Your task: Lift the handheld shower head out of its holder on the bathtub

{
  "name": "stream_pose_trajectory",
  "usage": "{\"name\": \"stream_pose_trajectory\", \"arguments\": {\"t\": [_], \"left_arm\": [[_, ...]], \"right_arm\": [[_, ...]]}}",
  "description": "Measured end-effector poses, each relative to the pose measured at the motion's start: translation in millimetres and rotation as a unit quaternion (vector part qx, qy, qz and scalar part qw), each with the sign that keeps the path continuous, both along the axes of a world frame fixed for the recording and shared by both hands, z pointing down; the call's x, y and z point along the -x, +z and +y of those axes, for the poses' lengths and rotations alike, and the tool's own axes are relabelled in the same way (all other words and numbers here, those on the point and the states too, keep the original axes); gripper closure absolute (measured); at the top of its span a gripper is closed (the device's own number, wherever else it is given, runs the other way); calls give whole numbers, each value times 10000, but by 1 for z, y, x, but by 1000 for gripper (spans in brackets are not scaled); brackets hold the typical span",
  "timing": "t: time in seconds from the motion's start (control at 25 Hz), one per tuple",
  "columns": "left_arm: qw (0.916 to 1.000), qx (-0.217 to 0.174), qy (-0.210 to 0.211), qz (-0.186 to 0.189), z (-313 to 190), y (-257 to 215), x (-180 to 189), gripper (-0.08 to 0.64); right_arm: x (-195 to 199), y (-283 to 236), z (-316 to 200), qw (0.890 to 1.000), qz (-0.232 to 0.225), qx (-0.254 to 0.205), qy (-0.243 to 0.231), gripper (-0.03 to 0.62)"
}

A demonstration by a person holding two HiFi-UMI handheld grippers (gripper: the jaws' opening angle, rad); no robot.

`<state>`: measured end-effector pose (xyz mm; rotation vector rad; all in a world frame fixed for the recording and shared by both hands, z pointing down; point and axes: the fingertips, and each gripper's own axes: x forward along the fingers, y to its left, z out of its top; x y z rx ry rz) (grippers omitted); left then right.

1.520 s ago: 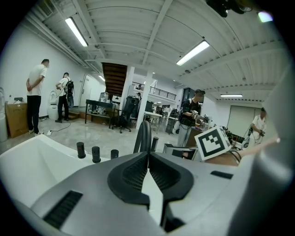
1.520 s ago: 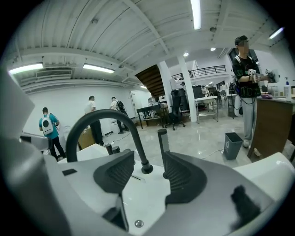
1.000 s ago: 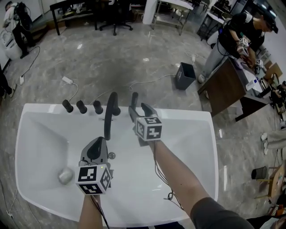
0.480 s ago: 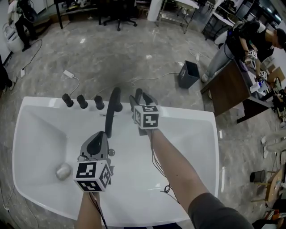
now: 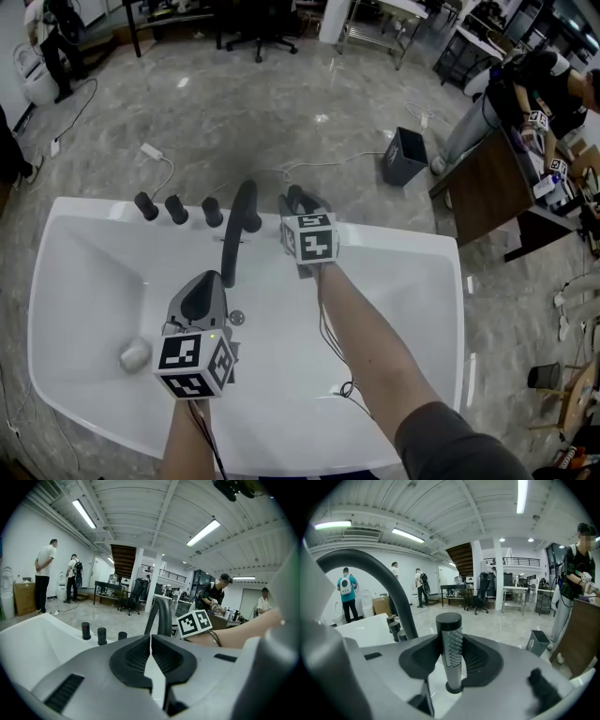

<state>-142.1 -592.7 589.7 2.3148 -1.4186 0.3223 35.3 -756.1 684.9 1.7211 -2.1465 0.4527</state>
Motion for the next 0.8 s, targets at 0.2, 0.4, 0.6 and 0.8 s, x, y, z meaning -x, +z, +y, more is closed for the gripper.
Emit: {"name": "stream_pose_trajectory", "arguments": {"t": [0.2, 0.4, 0.6, 0.8], "left_arm": [[9999, -19, -112, -69, -2, 4, 1, 538], [10000, 22, -96, 8, 7, 4, -2, 538], [9999, 27, -137, 66, 13, 6, -5, 538], [9999, 80, -118, 67, 22, -1, -9, 538]], "right_arm": [[1, 4, 3, 9995, 44, 99, -306, 448], [-10, -13, 16, 9992, -220, -309, -82, 449], [-9, -39, 29, 9969, -260, -693, -270, 449], [-6, -85, 42, 9937, -199, -959, -548, 449]]}}
